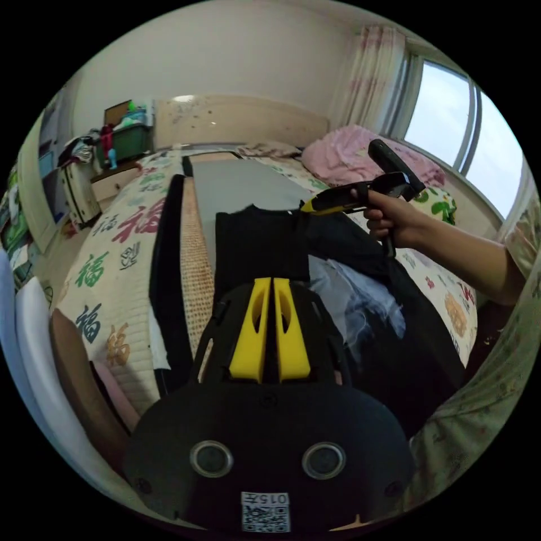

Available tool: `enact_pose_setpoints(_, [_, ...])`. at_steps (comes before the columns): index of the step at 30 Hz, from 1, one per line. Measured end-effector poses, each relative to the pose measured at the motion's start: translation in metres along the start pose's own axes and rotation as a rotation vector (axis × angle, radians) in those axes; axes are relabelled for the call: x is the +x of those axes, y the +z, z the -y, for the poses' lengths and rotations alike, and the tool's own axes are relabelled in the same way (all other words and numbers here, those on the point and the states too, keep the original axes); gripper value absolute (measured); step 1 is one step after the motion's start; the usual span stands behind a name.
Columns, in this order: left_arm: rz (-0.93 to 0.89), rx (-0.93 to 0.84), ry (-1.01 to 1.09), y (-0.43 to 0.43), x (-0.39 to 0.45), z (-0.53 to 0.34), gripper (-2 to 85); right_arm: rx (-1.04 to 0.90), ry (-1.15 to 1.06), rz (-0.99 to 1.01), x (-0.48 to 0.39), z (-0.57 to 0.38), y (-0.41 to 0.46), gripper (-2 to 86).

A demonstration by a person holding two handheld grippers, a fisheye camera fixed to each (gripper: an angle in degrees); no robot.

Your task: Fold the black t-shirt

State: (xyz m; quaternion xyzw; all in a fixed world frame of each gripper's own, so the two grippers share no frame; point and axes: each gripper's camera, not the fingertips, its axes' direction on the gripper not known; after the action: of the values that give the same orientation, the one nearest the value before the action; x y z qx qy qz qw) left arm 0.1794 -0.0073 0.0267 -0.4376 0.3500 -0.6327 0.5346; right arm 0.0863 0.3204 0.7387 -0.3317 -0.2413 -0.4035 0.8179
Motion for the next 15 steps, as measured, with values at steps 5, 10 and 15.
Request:
enact_pose_setpoints(5, [-0.021,-0.149,0.069,0.031,-0.012,0.014,0.1,-0.042,0.028,-0.031,0.002,-0.010,-0.002,1.3])
enact_pose_setpoints(10, [-0.015,-0.187,0.057,0.032,-0.026,0.022,3.9,-0.042,0.045,-0.069,-0.011,-0.011,-0.020,3.4])
enact_pose_setpoints(15, [-0.141,-0.135,0.038,0.038,-0.033,0.044,6.9,-0.019,-0.038,-0.041,-0.048,0.000,-0.030,7.2])
